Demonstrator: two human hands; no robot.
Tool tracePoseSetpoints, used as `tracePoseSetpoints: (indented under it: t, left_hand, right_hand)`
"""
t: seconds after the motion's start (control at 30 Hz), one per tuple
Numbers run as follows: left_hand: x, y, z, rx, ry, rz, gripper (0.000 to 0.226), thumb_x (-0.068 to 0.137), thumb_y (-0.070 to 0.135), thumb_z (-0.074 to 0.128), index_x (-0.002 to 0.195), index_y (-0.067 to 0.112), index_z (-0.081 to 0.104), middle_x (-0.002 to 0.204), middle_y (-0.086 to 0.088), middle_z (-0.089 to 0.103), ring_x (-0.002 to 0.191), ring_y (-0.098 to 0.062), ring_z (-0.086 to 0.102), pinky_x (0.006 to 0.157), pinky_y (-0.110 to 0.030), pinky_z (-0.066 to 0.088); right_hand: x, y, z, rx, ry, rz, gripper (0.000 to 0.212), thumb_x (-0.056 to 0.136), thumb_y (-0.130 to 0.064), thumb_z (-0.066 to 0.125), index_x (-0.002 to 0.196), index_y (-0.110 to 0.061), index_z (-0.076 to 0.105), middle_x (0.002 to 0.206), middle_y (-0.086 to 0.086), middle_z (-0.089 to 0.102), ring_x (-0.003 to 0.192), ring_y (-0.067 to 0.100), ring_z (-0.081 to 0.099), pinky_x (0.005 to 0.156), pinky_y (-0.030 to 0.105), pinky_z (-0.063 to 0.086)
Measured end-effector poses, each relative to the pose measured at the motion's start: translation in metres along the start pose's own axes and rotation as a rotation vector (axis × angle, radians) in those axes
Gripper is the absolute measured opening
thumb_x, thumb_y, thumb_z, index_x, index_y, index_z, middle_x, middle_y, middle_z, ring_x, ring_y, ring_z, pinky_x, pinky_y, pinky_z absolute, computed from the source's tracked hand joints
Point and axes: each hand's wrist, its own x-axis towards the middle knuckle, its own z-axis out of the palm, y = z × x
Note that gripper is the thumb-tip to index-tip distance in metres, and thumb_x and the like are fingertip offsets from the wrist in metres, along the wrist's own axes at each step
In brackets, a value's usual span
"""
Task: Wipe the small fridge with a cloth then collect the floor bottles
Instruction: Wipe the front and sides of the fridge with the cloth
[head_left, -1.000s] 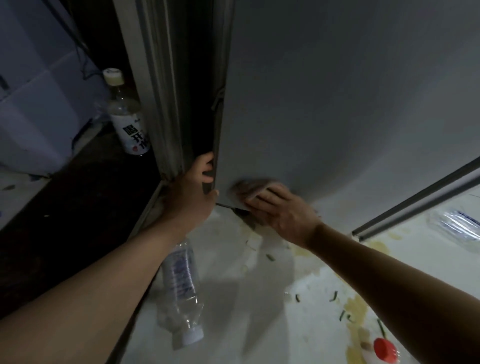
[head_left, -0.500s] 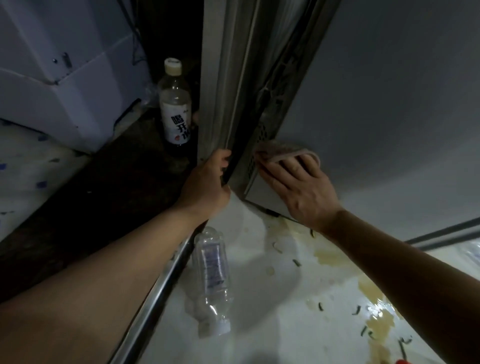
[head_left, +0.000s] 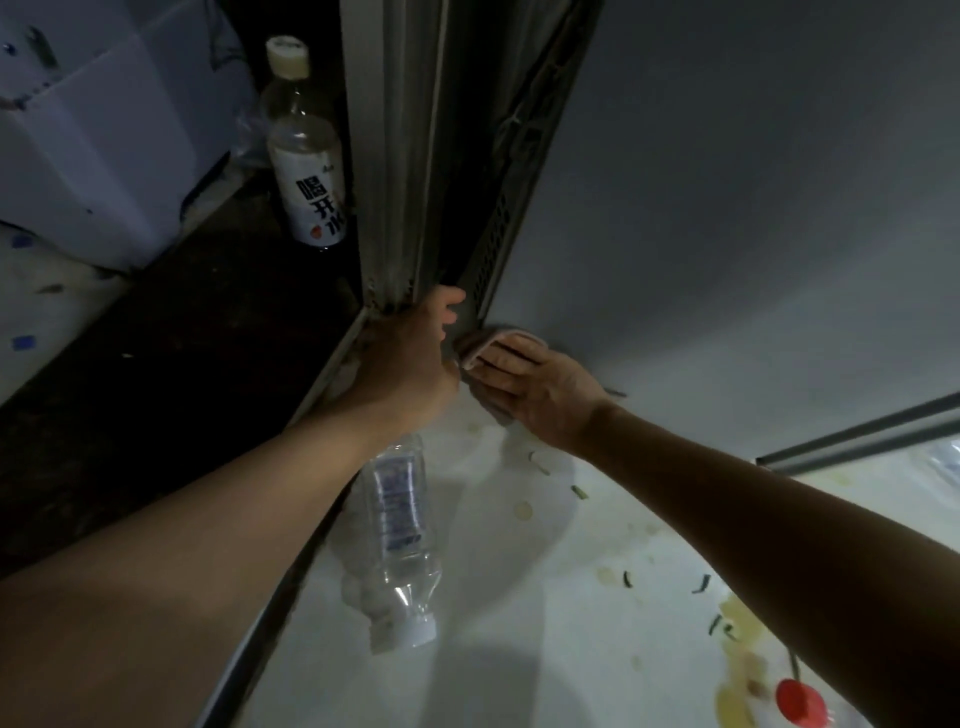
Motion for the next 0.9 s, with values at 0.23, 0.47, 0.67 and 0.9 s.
tracePoseSetpoints:
  t: [0.23, 0.47, 0.67, 0.9]
  left_hand:
    - [0.004, 0.016, 0.008, -0.038, 0.03, 0.034, 0.081, 0.08, -0.003, 0.059, 0.145, 0.028, 0.022, 0.14, 0.0, 0.045, 0.122, -0.015, 0.049, 0.095, -0.025, 0.038]
    - [0.002, 0.024, 0.024, -0.096, 0.071, 0.021, 0.084, 0.079, -0.001, 0.062, 0.143, 0.032, 0.02, 0.131, 0.008, 0.05, 0.112, -0.01, 0.054, 0.091, -0.03, 0.046]
    - [0.002, 0.024, 0.026, -0.142, 0.066, 0.041, 0.083, 0.078, -0.003, 0.061, 0.142, 0.033, 0.023, 0.118, 0.021, 0.042, 0.101, 0.002, 0.048, 0.074, -0.01, 0.037]
    - [-0.001, 0.033, 0.025, -0.111, 0.052, -0.008, 0.084, 0.08, 0.001, 0.059, 0.145, 0.033, 0.017, 0.141, 0.006, 0.044, 0.117, -0.011, 0.051, 0.094, -0.026, 0.041]
  right_hand:
    - [-0.079, 0.002, 0.06, 0.039, -0.109, 0.0, 0.087, 0.087, -0.007, 0.058, 0.151, -0.024, 0.002, 0.16, 0.002, -0.007, 0.145, 0.029, -0.012, 0.106, 0.047, -0.019]
    - [-0.147, 0.002, 0.104, 0.077, -0.3, 0.057, 0.087, 0.09, -0.002, 0.049, 0.15, -0.021, -0.011, 0.155, 0.0, -0.025, 0.135, 0.028, -0.033, 0.094, 0.048, -0.032]
    - [-0.083, 0.0, 0.059, 0.103, -0.041, 0.015, 0.079, 0.089, -0.006, 0.047, 0.151, -0.021, 0.0, 0.16, 0.002, -0.003, 0.146, 0.027, -0.008, 0.111, 0.045, -0.014]
    - [-0.042, -0.005, 0.036, 0.108, 0.06, 0.037, 0.062, 0.097, -0.019, 0.042, 0.151, -0.023, 0.011, 0.16, -0.003, 0.002, 0.147, 0.023, -0.004, 0.114, 0.043, -0.011]
